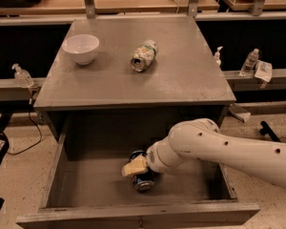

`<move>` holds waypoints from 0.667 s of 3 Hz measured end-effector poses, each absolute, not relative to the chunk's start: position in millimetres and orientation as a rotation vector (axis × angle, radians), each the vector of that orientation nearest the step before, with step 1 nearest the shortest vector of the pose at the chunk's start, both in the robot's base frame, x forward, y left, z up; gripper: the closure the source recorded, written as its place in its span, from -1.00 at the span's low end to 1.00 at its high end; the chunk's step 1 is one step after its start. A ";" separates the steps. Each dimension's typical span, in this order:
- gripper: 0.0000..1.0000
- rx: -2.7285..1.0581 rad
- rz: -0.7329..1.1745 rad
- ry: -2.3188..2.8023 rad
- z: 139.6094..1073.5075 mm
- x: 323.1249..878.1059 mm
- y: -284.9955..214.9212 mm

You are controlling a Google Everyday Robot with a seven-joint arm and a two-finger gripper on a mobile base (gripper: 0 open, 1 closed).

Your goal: Place pepsi can into top drawer

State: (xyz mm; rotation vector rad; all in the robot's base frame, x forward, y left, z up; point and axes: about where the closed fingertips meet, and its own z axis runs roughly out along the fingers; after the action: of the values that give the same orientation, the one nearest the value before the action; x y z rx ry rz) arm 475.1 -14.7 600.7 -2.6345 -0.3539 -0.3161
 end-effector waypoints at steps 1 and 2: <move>-0.88 -2.635 -0.316 -0.354 604.0 475.0 -14.7; -0.98 -2.635 -0.316 -0.354 604.0 475.0 -14.7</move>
Offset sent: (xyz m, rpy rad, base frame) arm -0.0467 -0.0033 0.2512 -0.1645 -0.1657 -0.1279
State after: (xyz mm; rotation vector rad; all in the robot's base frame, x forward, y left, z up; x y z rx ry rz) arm 475.0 -14.7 604.0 -2.6346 -0.3538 -0.3162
